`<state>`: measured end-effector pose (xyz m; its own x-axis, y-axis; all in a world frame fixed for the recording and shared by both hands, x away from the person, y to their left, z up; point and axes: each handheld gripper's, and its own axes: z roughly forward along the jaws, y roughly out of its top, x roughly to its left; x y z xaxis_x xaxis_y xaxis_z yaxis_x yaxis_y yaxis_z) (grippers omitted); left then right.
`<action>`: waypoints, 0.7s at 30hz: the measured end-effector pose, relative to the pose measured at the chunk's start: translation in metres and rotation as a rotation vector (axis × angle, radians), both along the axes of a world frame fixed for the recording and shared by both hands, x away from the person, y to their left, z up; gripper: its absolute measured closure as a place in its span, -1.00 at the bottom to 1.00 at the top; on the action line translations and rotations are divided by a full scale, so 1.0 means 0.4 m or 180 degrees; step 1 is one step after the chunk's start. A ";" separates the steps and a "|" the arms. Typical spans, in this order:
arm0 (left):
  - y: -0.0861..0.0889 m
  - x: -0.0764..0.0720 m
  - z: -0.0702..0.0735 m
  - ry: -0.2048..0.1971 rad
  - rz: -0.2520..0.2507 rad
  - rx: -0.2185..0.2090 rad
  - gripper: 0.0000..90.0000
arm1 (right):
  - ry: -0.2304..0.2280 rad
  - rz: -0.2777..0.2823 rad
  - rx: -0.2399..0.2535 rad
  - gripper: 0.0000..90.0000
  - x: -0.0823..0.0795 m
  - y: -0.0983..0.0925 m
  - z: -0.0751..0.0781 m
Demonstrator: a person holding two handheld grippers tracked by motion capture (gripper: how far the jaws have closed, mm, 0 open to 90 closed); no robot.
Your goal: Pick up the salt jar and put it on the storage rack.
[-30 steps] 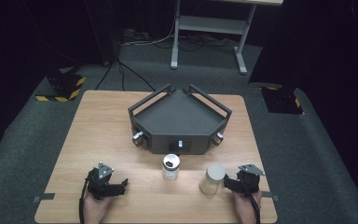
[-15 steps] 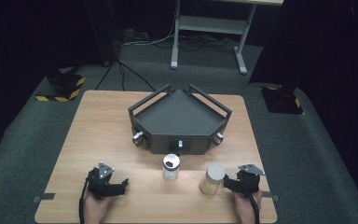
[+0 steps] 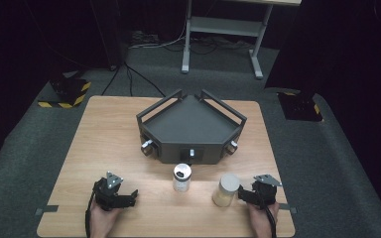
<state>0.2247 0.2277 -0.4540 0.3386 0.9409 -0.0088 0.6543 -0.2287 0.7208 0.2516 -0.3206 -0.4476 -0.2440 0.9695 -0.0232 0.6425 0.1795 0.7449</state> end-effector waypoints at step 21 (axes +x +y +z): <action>-0.112 0.057 0.040 -0.0001 -0.0954 -0.0070 -0.99 | 0.0001 -0.0007 0.0001 -0.74 0.000 0.001 0.000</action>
<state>0.2473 0.1827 -0.4379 0.6011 0.7987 -0.0279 0.5598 -0.3960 0.7279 0.2516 -0.3203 -0.4476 -0.2420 0.9700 -0.0229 0.6431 0.1781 0.7448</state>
